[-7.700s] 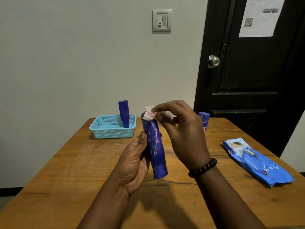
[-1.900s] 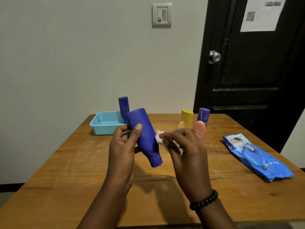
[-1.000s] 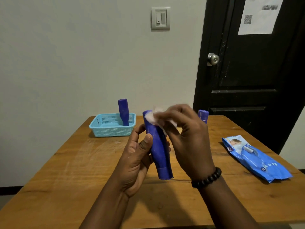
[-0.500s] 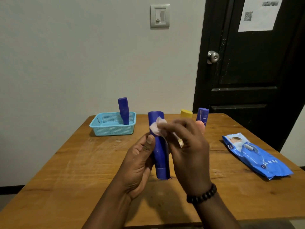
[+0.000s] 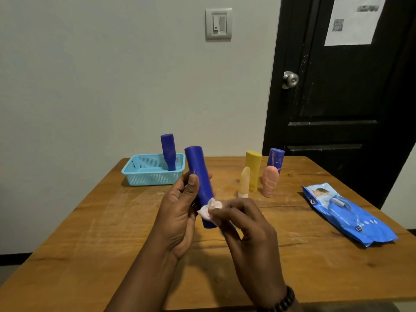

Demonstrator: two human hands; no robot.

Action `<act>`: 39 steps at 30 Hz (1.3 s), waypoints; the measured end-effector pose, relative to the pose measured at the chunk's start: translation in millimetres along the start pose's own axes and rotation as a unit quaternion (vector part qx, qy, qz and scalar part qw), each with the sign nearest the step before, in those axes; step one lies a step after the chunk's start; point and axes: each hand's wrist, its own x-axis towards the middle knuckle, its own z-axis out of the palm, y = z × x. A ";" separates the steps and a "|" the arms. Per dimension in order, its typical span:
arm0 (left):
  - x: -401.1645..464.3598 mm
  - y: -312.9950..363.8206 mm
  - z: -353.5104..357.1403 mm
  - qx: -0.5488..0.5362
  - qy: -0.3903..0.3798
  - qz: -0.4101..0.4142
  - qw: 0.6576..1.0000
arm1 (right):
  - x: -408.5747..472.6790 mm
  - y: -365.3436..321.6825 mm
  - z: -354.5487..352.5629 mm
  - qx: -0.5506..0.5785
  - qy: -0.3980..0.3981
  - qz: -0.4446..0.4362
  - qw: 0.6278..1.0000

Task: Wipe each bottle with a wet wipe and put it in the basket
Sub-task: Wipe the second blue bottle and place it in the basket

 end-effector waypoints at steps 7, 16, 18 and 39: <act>-12.0 -18.7 7.5 0.067 -0.036 -0.033 0.997 | 28.7 -5.6 -4.4 -0.039 0.066 -0.007 0.997; -9.1 -12.0 8.2 0.063 -0.021 -0.017 0.998 | 53.1 -9.4 -7.5 -0.067 0.035 -0.050 0.996; -7.8 -10.3 6.5 0.052 -0.011 -0.018 0.998 | 33.8 -6.3 -5.3 -0.025 0.013 -0.026 0.999; -11.4 -10.7 16.3 -0.110 -0.023 -0.067 0.991 | 33.2 3.2 -10.1 0.120 0.017 0.123 0.985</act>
